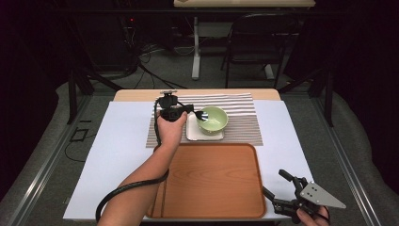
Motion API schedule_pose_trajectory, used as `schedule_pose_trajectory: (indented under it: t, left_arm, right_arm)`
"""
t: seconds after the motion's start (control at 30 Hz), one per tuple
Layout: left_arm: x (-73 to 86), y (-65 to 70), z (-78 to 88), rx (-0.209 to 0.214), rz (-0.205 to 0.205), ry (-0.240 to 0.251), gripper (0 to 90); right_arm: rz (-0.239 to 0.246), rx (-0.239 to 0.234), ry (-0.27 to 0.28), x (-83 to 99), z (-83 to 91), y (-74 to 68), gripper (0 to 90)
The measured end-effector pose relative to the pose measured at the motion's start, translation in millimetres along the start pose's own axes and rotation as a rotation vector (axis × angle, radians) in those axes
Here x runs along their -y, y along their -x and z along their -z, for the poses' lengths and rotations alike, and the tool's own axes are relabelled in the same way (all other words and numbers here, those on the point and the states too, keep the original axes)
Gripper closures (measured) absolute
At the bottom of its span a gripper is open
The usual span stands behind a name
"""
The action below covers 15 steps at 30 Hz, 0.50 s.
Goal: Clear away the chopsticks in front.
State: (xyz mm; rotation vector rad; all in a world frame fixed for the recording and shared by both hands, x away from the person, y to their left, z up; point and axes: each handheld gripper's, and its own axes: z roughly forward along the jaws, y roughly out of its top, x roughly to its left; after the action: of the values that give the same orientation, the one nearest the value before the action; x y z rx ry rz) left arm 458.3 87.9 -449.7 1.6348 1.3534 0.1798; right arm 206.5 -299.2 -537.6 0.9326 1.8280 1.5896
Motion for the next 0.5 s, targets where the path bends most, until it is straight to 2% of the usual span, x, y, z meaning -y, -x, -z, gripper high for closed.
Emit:
schedule_pose_trajectory:
  t: [0.23,0.33,0.5]
  left_arm:
    - [11.0,-0.7,18.9,0.033,-0.049,-0.044,82.1]
    - [19.2,-3.4,28.0,0.051,-0.057,-0.061,82.1]
    - [32.2,-9.4,40.9,0.055,-0.080,-0.085,82.1]
  right_arm:
    - [0.000,0.001,-0.002,0.1,-0.2,-0.3,14.1]
    - [0.000,0.001,-0.001,0.1,-0.4,-0.6,14.2]
    - [0.001,0.001,-0.004,0.3,-0.7,-0.9,14.2]
